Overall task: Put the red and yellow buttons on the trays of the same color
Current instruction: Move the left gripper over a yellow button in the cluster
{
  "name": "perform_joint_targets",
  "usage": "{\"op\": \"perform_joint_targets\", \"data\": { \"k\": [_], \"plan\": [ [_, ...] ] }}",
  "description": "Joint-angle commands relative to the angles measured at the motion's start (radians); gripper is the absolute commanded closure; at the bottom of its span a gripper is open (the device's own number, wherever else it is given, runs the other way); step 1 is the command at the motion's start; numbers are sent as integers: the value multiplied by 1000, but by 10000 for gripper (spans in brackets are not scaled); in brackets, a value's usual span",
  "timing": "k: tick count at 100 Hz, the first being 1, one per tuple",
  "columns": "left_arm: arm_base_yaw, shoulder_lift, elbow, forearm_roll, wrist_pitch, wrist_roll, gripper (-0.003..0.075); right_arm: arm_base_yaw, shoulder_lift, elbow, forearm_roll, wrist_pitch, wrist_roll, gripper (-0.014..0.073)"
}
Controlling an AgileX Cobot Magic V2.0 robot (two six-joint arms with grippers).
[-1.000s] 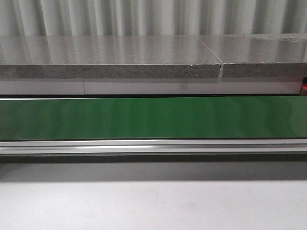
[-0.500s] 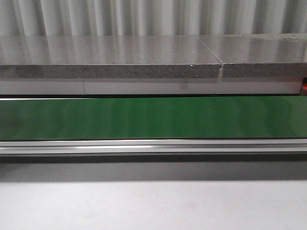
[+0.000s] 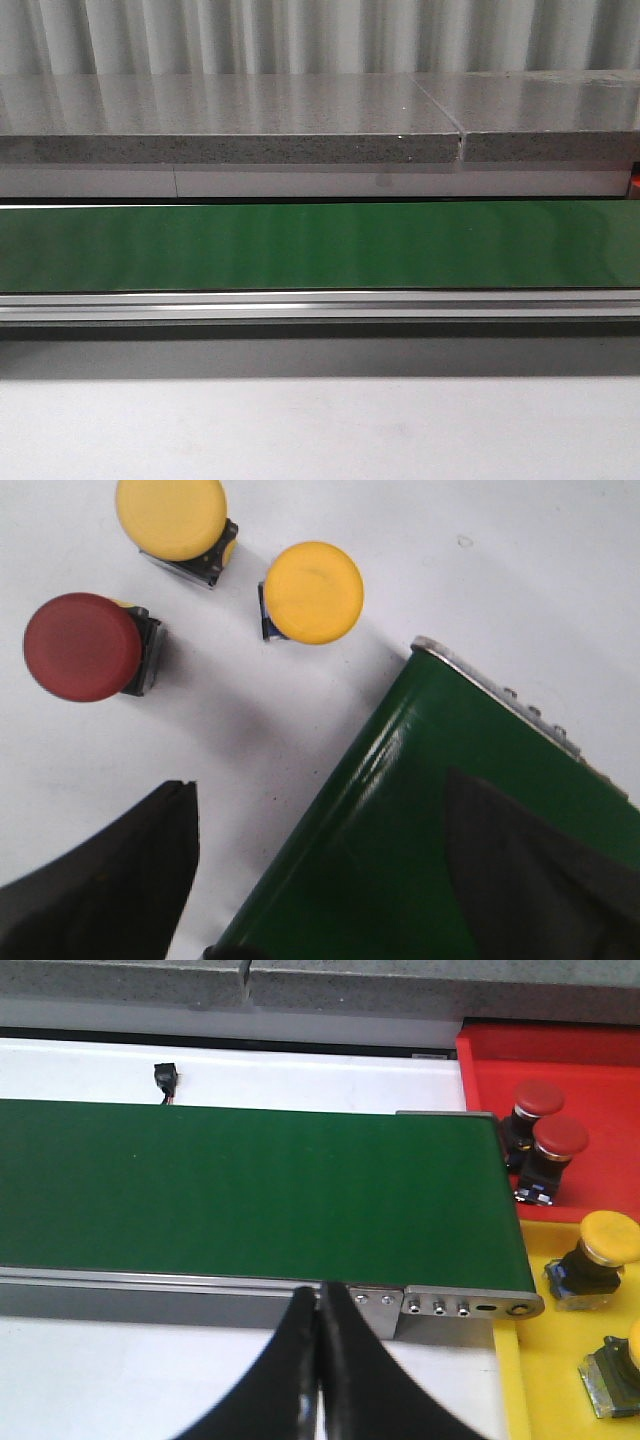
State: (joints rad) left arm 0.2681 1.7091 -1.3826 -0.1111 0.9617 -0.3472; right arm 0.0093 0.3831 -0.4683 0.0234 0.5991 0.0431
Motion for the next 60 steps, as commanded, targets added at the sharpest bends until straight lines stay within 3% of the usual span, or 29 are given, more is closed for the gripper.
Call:
{"op": "perform_joint_targets", "data": {
  "k": [1, 23, 60],
  "plan": [
    [3, -16, -35, -7, -73, -90, 230, -1, 4, -24, -1, -68, -7, 661],
    [3, 48, -60, 22, -129, -223, 230, -1, 4, -24, -1, -68, -7, 661],
    [3, 163, -174, 15, -113, -228, 230, -1, 4, -24, -1, -68, -7, 661]
  ]
}}
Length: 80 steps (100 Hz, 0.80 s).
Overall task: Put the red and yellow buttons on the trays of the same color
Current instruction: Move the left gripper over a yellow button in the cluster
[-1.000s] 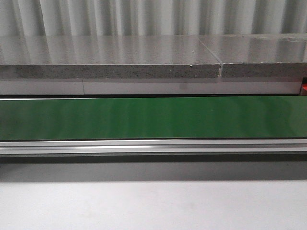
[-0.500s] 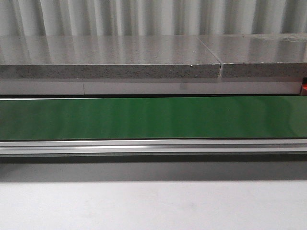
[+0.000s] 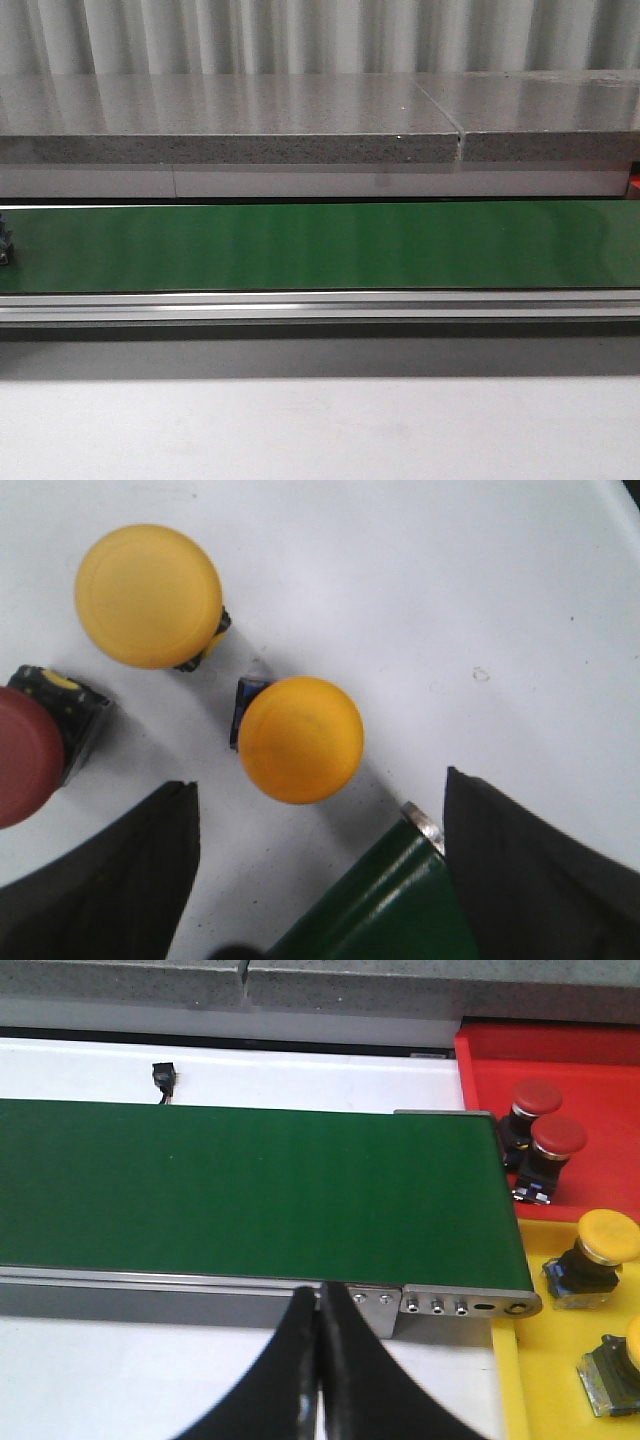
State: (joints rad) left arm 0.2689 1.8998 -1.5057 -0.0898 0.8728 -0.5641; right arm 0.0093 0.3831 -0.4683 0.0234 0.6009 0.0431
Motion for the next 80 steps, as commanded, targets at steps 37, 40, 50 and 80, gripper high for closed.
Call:
{"op": "perform_joint_targets", "data": {
  "k": [37, 40, 50, 80],
  "plan": [
    [2, 49, -94, -25, -3, -11, 230, -1, 4, -24, -1, -70, -7, 661],
    [2, 53, -94, -25, -3, -11, 230, -1, 4, -24, -1, -70, -7, 661],
    [2, 57, -94, -25, -7, -11, 248, -1, 4, -24, -1, -70, -7, 661],
    [2, 57, -94, -16, -2, -11, 413, -1, 4, -24, -1, -70, -7, 661]
  ]
}}
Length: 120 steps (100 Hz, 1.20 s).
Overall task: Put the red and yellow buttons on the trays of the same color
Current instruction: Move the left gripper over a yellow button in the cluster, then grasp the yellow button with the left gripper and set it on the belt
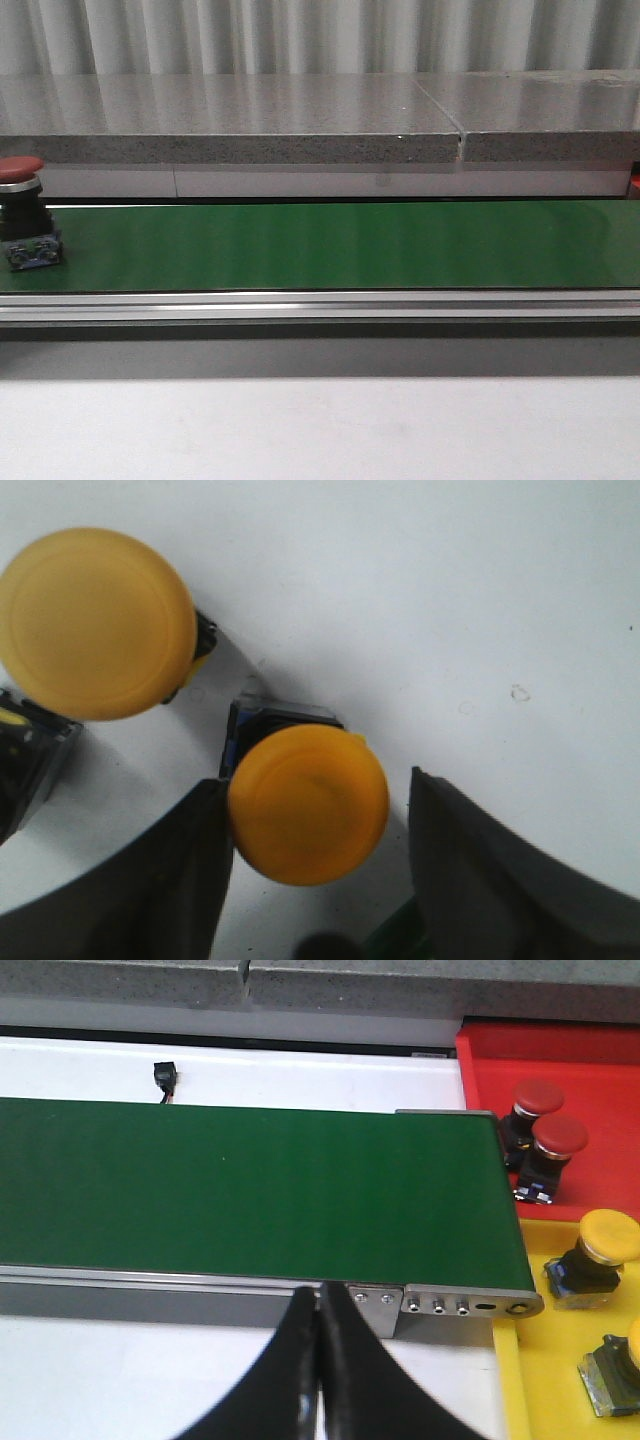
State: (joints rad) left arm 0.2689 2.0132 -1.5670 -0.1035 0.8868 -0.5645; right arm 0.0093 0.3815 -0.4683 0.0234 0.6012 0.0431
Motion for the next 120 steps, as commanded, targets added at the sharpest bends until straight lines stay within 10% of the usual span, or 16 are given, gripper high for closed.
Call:
{"op": "perform_joint_targets", "data": {
  "k": [1, 120],
  "plan": [
    [2, -56, -32, -2, -17, -10, 421, -1, 6, -24, -1, -70, -7, 661],
    [-167, -437, 82, 49, 169, 344, 512, -1, 6, -24, -1, -70, -7, 661]
  ]
}}
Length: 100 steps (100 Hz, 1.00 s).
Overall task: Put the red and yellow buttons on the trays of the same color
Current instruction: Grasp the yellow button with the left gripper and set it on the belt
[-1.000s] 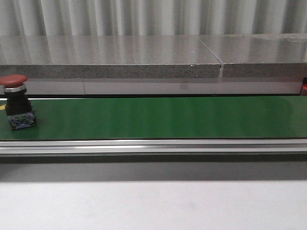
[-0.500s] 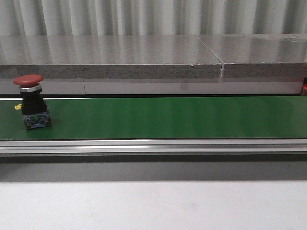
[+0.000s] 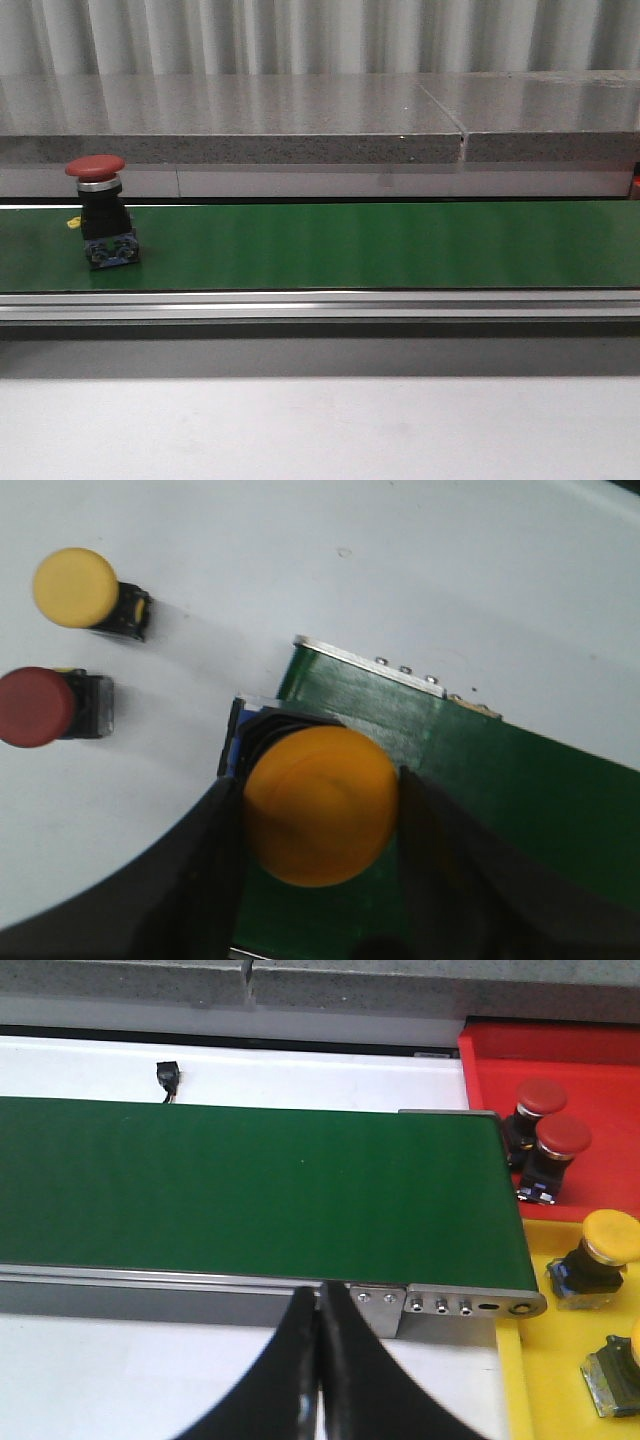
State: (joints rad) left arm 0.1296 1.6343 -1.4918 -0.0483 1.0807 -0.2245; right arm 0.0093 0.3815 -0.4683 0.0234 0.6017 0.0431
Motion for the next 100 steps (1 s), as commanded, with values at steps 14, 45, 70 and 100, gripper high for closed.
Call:
{"op": "perform_joint_targets", "data": {
  "k": [14, 45, 70, 100],
  "plan": [
    [-59, -60, 55, -15, -32, 4, 512, -1, 6, -24, -1, -71, -7, 661],
    [-63, -42, 137, -33, -49, 4, 512, -1, 6, -24, -1, -71, -7, 661],
    [-63, -14, 140, -50, -30, -20, 496, -1, 6, -24, -1, -71, -7, 661],
    [-63, -14, 135, -50, -22, -20, 496, -1, 6, -24, -1, -71, -7, 661]
  ]
}}
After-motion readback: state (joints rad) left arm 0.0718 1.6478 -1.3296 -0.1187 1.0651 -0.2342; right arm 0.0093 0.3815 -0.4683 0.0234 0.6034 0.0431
